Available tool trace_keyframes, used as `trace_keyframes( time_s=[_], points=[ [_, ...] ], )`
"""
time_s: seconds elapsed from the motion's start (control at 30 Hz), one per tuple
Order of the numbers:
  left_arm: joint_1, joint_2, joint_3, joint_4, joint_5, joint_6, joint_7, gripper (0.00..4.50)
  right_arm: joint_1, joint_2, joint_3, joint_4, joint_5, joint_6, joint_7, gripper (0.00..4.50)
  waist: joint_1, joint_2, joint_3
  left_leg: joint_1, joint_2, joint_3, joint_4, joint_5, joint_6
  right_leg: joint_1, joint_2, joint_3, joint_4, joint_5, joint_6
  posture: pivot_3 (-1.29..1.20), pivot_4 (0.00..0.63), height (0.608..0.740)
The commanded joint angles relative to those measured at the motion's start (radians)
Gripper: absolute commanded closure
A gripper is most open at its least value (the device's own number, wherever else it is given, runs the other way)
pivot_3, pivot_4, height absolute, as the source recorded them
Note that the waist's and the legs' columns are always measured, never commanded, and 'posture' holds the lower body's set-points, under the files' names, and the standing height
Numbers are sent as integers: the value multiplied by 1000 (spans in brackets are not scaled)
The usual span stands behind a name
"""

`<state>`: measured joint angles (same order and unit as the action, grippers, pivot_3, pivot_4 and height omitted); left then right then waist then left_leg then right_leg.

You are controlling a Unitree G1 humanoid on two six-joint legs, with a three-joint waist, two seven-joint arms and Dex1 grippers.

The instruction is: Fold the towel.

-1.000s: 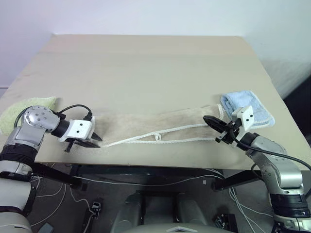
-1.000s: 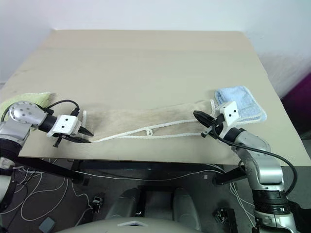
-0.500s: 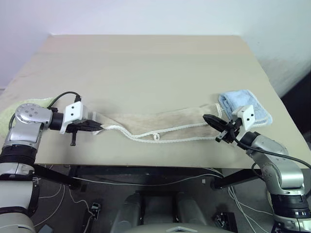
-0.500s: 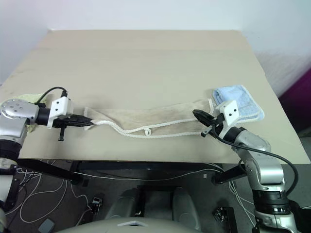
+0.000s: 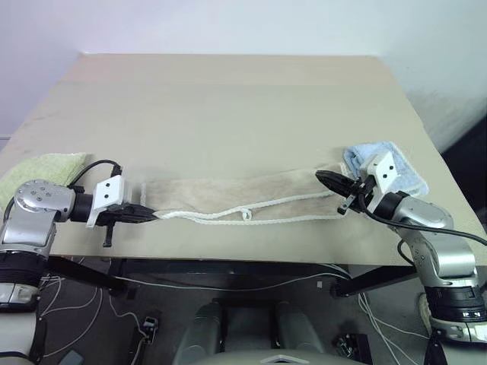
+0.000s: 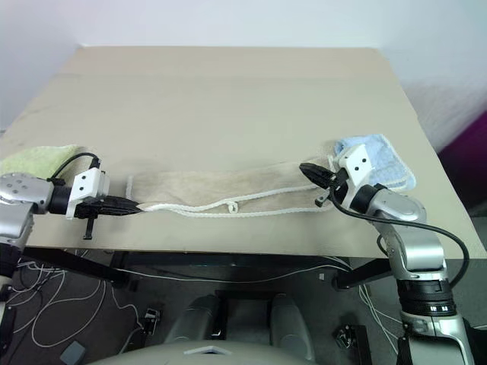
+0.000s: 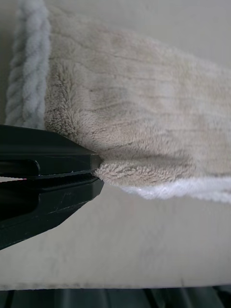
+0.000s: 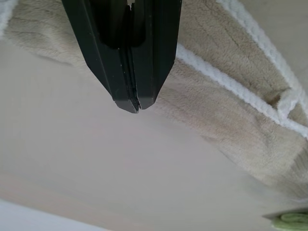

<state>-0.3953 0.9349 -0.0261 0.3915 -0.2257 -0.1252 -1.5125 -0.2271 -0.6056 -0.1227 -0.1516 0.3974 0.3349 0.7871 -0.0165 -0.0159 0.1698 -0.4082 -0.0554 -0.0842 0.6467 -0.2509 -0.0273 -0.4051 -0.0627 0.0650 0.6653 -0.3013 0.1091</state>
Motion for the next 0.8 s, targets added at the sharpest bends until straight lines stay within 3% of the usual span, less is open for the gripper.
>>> trace_keyframes(
  time_s=[0.03,0.4,0.43,0.6,0.8],
  points=[
    [23,35,-6,-38,17,-27,-28,4487,-4,6,-10,-19,4,-22,-2,4500,-2,0,0,0,0,0,0,0,0,0,0,0,0,0,0,0,150,740],
    [-30,29,-34,-16,19,22,-88,4487,28,23,-14,-46,4,-19,-26,4500,0,0,0,0,0,0,0,0,0,0,0,0,0,0,0,0,150,740],
    [-35,25,-38,-13,26,18,-83,4015,30,23,-15,-49,5,-18,-28,4500,-1,0,0,0,0,0,0,0,0,0,0,0,0,0,0,0,150,740],
    [-48,12,-53,4,60,-25,-58,2503,34,23,-16,-57,9,-15,-37,4500,-1,0,0,0,0,0,0,0,0,0,0,0,0,0,0,0,150,740],
    [-50,5,-53,4,43,-10,-65,2503,36,24,-16,-60,10,-13,-42,4500,-1,0,0,0,0,0,0,0,0,0,1,0,0,0,0,0,150,740]
  ],
)
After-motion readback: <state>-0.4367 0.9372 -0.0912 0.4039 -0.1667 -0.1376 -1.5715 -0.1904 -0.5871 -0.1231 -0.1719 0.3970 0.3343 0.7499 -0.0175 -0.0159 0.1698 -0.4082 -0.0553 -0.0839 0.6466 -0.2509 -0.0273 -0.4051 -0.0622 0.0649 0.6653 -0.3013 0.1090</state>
